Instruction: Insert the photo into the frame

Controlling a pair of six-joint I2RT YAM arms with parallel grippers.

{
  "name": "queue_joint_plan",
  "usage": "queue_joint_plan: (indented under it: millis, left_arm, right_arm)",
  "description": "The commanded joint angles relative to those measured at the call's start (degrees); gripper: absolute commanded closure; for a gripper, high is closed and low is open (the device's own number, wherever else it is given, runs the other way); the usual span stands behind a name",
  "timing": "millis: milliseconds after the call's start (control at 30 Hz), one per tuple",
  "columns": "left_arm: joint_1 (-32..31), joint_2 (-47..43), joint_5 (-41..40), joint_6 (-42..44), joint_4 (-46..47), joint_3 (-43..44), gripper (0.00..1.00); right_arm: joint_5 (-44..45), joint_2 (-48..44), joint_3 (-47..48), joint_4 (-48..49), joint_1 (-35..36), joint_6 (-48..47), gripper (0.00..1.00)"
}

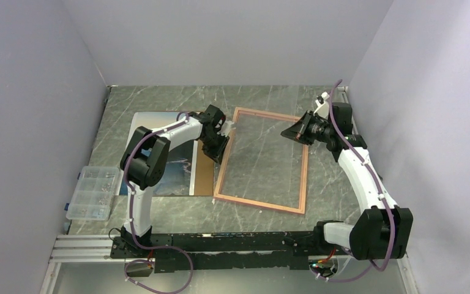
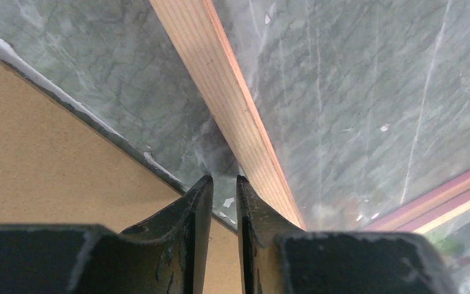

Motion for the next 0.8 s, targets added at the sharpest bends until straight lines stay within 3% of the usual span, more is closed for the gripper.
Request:
queue_joint_plan:
  millis: [0, 767]
  left_arm:
    - [-0.22, -2.41, 3.44, -2.01, 1.91, -1.63, 0.74]
    - [0.75, -4.53, 4.81, -3.31, 4.09, -3.75, 0.83]
  right_arm:
    - [-4.67, -1.51, -2.23, 8.25, 0.07, 7.54, 1.00]
    - [-1.43, -0.41, -7.07, 8.20, 0.07, 7.57, 1.00]
